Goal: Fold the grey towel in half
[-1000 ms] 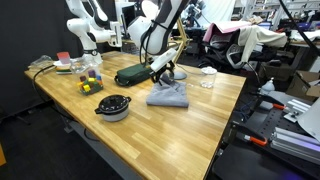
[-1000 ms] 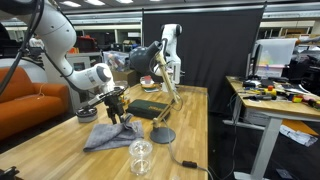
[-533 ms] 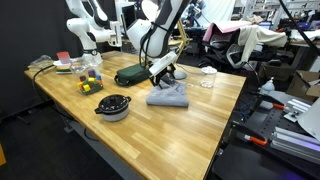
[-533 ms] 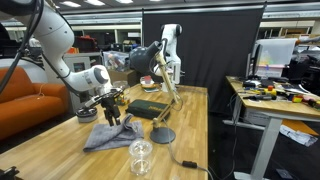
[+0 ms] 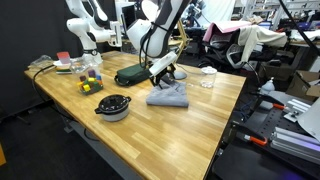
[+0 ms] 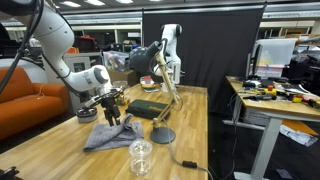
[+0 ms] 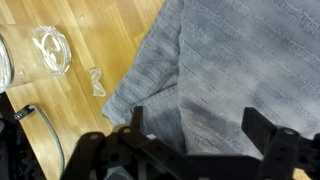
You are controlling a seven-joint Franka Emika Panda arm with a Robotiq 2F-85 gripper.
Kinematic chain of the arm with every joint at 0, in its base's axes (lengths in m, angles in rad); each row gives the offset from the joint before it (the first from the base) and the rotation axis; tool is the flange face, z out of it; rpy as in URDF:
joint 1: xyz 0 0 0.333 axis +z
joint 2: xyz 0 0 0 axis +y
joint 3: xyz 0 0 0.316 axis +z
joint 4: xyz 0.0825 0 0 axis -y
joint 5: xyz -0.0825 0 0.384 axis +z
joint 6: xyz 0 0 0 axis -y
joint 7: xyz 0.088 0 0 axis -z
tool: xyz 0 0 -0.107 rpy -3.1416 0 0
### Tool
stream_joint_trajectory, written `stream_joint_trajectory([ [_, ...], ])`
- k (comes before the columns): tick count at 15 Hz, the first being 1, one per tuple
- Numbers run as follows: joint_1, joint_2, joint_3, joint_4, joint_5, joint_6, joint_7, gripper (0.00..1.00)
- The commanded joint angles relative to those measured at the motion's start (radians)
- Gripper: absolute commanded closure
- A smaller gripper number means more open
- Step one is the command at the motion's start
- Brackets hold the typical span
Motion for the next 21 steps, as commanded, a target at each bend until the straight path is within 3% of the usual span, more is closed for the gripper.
stream_joint_trajectory([
  [1, -0.015, 0.0, 0.013, 0.004, 0.009, 0.006, -0.002, 0.0],
  [7, -0.1, -0.041, 0.027, -0.045, 0.078, 0.109, -0.043, 0.0],
  [13, -0.223, -0.12, 0.035, -0.177, 0.238, 0.215, -0.198, 0.0],
  [15, -0.235, -0.137, 0.016, -0.198, 0.252, 0.228, -0.24, 0.0],
  [16, -0.205, -0.094, -0.008, -0.146, 0.236, 0.19, -0.204, 0.0],
  [21, -0.212, -0.114, -0.004, -0.168, 0.242, 0.202, -0.221, 0.0],
])
